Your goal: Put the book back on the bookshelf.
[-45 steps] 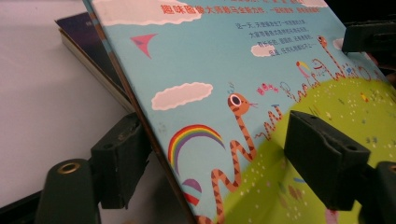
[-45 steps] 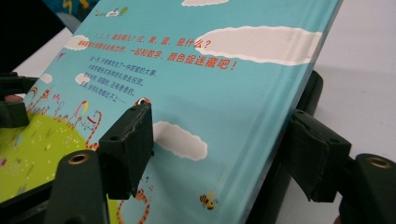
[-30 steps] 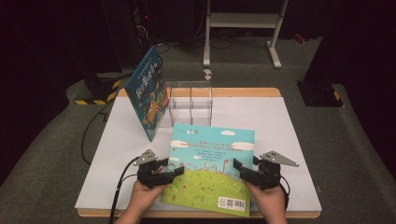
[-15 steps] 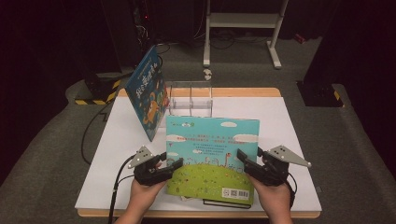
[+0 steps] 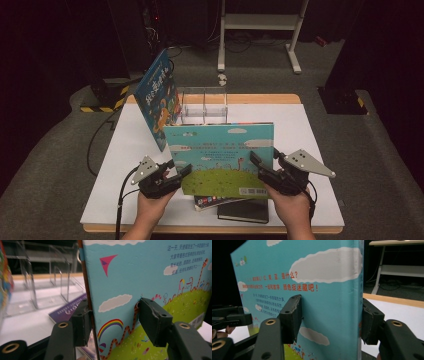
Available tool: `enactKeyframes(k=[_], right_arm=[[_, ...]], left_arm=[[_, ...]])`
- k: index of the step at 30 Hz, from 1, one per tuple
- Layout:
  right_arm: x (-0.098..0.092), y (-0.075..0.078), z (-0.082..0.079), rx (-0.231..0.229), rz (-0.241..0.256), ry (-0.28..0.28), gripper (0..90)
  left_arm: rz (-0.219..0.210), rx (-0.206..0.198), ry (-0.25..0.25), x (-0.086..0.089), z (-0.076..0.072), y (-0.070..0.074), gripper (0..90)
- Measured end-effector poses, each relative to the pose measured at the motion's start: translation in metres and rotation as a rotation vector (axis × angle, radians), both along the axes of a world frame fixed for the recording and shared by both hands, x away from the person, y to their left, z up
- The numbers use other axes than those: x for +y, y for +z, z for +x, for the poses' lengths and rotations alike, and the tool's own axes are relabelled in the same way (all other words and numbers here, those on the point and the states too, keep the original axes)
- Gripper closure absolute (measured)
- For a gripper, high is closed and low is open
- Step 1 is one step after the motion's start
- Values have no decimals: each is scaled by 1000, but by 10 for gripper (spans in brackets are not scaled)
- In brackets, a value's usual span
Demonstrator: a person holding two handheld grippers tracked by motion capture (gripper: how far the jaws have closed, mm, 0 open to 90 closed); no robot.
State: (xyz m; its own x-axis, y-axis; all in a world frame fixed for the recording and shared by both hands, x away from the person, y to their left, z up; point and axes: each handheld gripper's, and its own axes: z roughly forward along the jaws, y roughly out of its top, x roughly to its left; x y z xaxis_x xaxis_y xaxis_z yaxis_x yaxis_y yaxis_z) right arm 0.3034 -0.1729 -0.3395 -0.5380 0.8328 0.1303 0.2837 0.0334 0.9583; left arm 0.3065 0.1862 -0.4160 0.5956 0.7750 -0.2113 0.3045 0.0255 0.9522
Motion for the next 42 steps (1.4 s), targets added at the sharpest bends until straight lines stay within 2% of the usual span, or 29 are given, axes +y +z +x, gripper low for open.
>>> enactKeyframes(k=[4, 9, 21, 33, 38, 42], right_arm=[[3, -1, 8, 3, 1, 10, 413], [8, -2, 14, -8, -16, 15, 404], [11, -6, 29, -18, -11, 19, 397], [7, -4, 51, -47, -11, 12, 380], [9, -1, 60, -55, -26, 13, 378], [11, -6, 62, -55, -32, 17, 377]], left_arm=[[-11, -13, 17, 3, 3, 1, 457], [10, -31, 27, 6, 8, 3, 457], [29, -64, 51, 6, 19, 3, 452], [38, -125, 63, 0, 44, 4, 446], [36, -130, 65, 0, 52, 1, 444], [40, -119, 62, 2, 54, -5, 441]])
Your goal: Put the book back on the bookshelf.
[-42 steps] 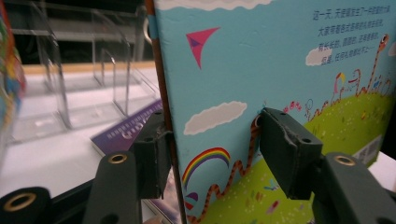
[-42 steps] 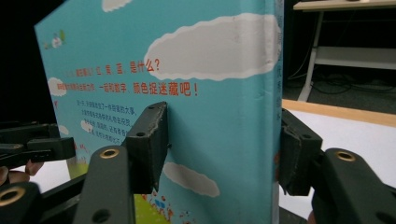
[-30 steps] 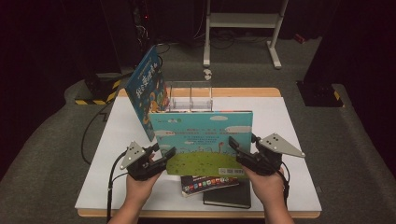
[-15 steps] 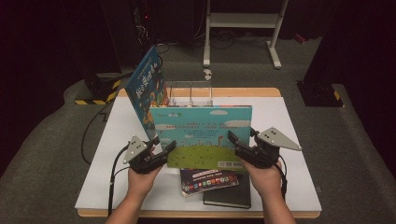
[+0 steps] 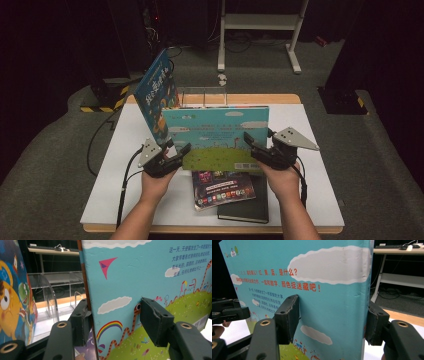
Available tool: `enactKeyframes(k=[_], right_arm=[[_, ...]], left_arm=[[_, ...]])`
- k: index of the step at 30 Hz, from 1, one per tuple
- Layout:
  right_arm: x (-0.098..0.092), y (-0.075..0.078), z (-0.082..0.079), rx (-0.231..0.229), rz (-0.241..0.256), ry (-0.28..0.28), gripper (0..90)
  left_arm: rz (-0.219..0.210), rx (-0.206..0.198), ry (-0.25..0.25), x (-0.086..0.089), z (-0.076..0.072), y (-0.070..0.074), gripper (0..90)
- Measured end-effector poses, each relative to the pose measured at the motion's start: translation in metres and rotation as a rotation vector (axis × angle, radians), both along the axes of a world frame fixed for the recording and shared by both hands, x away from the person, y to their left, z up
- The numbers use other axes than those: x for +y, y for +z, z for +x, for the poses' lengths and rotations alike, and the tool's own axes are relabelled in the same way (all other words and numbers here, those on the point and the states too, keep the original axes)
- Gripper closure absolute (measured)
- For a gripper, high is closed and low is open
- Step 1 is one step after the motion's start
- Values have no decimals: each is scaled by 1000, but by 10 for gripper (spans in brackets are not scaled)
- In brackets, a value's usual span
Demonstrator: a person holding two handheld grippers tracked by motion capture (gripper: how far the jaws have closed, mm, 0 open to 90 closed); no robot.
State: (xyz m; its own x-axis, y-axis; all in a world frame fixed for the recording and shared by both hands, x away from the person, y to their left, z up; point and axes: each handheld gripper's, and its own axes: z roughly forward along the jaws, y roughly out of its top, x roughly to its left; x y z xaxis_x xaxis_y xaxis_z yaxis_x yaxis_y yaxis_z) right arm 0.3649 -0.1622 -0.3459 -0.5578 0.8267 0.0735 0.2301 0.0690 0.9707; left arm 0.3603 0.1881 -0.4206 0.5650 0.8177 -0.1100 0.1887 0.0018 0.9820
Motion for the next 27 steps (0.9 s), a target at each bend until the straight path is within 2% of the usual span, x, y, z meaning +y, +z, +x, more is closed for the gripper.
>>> enactKeyframes(k=[5, 10, 13, 18, 24, 27], right_arm=[[3, -2, -6, -25, 2, 2, 375], [4, -4, -17, -64, 12, 23, 380], [5, -5, -23, -82, 0, 28, 373], [3, -6, -28, -68, 11, 53, 371], [1, -12, -25, -19, 6, 78, 376], [5, -13, -21, -11, -20, 115, 395]], left_arm=[[3, -13, -6, 3, -4, -3, 439], [29, -33, -19, 6, -12, -7, 438], [22, -32, -17, 7, -16, -8, 436], [25, -35, -16, 9, -22, -10, 438], [21, -21, 3, 13, -24, -17, 421], [19, -13, 6, 14, -23, -18, 420]])
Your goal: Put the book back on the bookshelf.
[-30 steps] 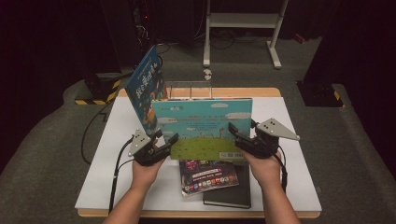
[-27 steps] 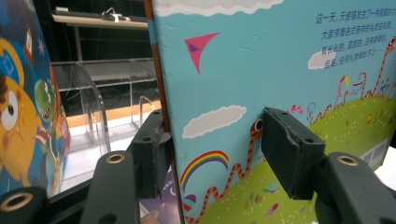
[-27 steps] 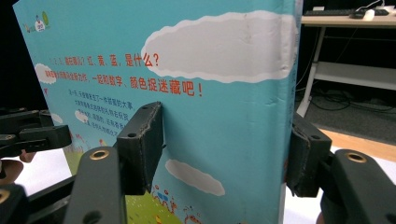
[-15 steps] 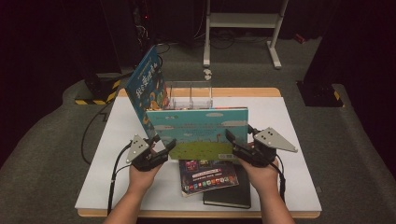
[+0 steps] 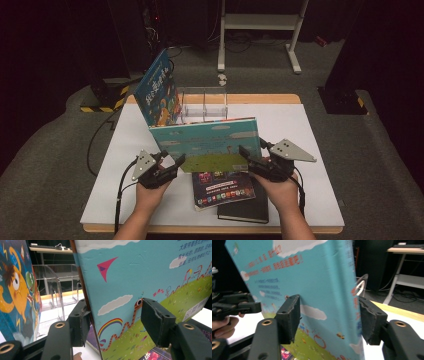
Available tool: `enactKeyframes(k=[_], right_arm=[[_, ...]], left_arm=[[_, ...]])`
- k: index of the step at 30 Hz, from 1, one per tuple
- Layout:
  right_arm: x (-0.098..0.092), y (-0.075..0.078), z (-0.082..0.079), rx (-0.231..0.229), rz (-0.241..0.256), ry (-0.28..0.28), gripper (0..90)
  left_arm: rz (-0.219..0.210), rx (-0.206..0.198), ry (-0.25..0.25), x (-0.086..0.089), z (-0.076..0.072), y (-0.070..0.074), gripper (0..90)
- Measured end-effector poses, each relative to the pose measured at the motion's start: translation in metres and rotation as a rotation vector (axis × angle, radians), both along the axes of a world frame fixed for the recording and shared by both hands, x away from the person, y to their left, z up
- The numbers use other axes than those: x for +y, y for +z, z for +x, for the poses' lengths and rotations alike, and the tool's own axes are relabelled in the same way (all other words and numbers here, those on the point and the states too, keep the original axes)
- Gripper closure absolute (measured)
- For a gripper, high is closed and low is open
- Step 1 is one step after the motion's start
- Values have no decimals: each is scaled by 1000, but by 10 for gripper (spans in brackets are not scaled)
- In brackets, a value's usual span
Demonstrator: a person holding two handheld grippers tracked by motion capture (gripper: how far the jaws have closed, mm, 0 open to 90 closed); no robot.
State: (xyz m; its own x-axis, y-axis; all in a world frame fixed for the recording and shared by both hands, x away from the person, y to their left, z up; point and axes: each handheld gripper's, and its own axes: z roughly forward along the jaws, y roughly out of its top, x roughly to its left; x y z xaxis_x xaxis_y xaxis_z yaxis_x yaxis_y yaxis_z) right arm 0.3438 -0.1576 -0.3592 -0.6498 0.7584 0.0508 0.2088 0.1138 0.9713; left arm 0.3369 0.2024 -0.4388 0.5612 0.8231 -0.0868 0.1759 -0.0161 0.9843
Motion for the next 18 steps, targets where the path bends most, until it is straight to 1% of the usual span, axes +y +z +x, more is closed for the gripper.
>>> enactKeyframes(k=[1, 3, 5, 8, 11, 14, 18], right_arm=[[2, 0, 0, -7, -9, 1, 394], [3, -1, -1, -14, -1, 14, 400], [3, -1, -2, -18, 2, 19, 402], [5, -2, -2, -21, 10, 20, 398], [6, -2, -1, -14, 12, 22, 390], [7, -3, 1, 6, 10, 29, 386], [9, -3, 0, 6, -3, 43, 396]], left_arm=[[-8, 9, 2, 0, 0, 0, 416], [-15, 13, 4, 1, -1, -2, 411], [-11, 10, 5, 2, -1, -4, 409], [-10, 17, 9, 2, -3, -4, 406], [-8, 22, 15, 3, -3, -5, 404], [-11, 27, 20, 4, -4, -7, 400], [-16, 27, 27, 4, -5, -10, 388]])
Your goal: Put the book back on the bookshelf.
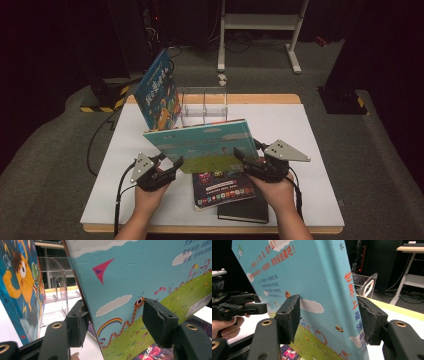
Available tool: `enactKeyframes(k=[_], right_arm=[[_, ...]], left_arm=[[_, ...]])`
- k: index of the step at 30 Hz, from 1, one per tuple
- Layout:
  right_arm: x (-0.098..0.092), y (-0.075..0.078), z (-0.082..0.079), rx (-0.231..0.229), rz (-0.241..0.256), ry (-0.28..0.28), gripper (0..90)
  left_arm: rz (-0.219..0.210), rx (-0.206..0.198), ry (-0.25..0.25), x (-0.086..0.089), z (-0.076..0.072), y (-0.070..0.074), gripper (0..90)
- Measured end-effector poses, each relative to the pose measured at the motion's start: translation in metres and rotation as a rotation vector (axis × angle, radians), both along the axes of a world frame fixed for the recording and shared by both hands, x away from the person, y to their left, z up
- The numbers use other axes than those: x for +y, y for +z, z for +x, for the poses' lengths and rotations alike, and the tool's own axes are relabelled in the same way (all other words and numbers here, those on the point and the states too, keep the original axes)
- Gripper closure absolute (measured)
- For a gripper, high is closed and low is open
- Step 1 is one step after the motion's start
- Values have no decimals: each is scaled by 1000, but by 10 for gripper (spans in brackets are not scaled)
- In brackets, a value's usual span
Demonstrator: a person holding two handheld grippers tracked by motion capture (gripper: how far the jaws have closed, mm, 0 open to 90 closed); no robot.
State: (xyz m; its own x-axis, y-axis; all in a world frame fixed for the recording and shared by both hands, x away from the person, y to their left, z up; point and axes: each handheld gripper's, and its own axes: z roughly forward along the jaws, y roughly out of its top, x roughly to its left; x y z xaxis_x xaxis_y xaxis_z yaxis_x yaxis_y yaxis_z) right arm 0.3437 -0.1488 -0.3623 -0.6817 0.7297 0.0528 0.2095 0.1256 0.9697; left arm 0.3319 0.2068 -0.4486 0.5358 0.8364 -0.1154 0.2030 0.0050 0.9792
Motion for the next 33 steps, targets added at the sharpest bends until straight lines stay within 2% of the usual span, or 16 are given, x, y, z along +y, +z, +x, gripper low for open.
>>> enactKeyframes(k=[15, 19, 22, 27, 33], right_arm=[[1, -3, -11, 10, 9, 54, 471], [0, -4, -14, 13, 16, 76, 476], [0, -5, -16, 24, 20, 83, 484], [2, -7, -19, 22, 23, 82, 504], [2, -9, -20, 4, 16, 94, 551]], left_arm=[[-6, 31, 10, 4, 2, 4, 328], [-21, 21, 6, 5, -1, 1, 312], [-12, 20, 5, 7, -1, 2, 310], [-4, 10, 33, 5, 0, 2, 292], [-19, 20, 47, 2, 6, 2, 257]])
